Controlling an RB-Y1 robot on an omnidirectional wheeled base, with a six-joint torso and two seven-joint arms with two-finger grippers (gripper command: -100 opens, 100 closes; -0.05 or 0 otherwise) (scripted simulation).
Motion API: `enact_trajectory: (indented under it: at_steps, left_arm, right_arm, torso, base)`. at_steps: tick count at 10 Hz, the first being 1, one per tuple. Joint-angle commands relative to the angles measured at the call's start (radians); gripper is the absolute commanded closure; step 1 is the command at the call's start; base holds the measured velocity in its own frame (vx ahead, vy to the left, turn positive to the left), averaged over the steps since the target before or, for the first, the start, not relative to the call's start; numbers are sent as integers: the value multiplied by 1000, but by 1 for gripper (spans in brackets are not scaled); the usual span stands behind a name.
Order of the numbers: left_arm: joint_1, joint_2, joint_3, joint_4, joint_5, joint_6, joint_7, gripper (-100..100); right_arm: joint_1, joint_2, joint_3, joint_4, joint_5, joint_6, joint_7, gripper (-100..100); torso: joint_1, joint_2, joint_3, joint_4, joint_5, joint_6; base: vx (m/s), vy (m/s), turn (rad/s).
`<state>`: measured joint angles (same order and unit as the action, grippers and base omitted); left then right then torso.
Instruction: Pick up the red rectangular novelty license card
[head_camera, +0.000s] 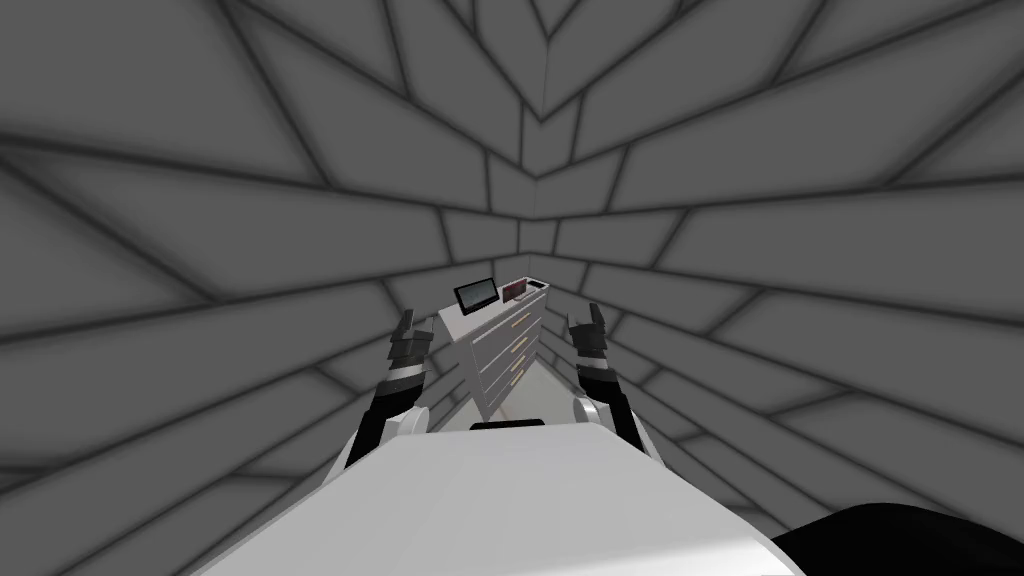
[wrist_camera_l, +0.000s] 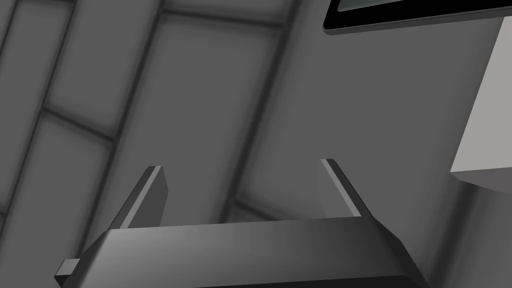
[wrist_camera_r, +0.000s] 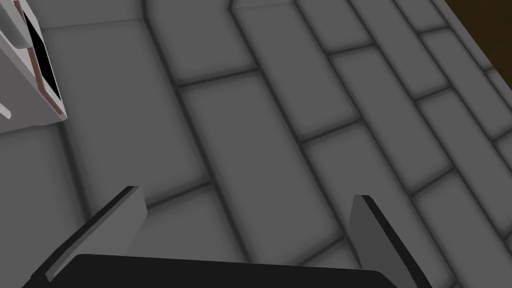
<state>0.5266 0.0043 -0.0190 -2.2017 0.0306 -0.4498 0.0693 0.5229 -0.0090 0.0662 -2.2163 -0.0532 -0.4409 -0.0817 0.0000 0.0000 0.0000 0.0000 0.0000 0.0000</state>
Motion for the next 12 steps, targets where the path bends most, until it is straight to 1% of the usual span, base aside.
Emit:
enact_trajectory:
  at_steps: [1,3,4,6,7,8,9,10,11,12]
  left_arm:
    - [0,0,0,0,0,0,0,0]
    - [0,0,0,0,0,0,0,0]
    - [0,0,0,0,0,0,0,0]
    - [0,0,0,0,0,0,0,0]
    - [0,0,0,0,0,0,0,0]
    - [0,0,0,0,0,0,0,0]
    - [0,0,0,0,0,0,0,0]
    - [0,0,0,0,0,0,0,0]
    - [0,0,0,0,0,0,0,0]
    - [0,0,0,0,0,0,0,0]
  right_arm:
    - [9,-30,-13,12,11,-9,14,-100]
    - [30,-83,-45,40,37,-31,45,-100]
    - [45,-114,-67,60,55,-47,66,-100]
    - [82,-178,-123,110,103,-87,119,-100]
    - [82,-188,-123,110,103,-87,119,-100]
    - [104,-228,-155,140,131,-112,149,-100]
    - [128,-254,-186,174,162,-138,181,-100]
    - [128,-274,-191,174,162,-138,181,-100]
    - [153,-313,-230,211,196,-167,215,-100]
    - [153,-320,-230,211,196,-167,215,-100]
  torso:
    - [0,0,0,0,0,0]
    - [1,3,2,1,0,0]
    - [3,5,3,1,1,0]
    - [5,7,4,1,1,0]
    - [6,7,4,2,1,0]
    - [4,6,4,1,1,0]
    - [4,5,3,1,1,0]
    - [5,6,4,1,1,0]
    - [4,5,3,1,1,0]
    - [4,5,3,1,1,0]
  base:
    - [-21,22,32]
    - [-62,42,42]
    - [-98,73,64]
    - [-99,92,84]
    - [-78,68,24]
    - [-61,70,74]
    - [-87,99,134]
    - [-70,65,30]
    - [-66,71,91]
    - [-53,58,44]
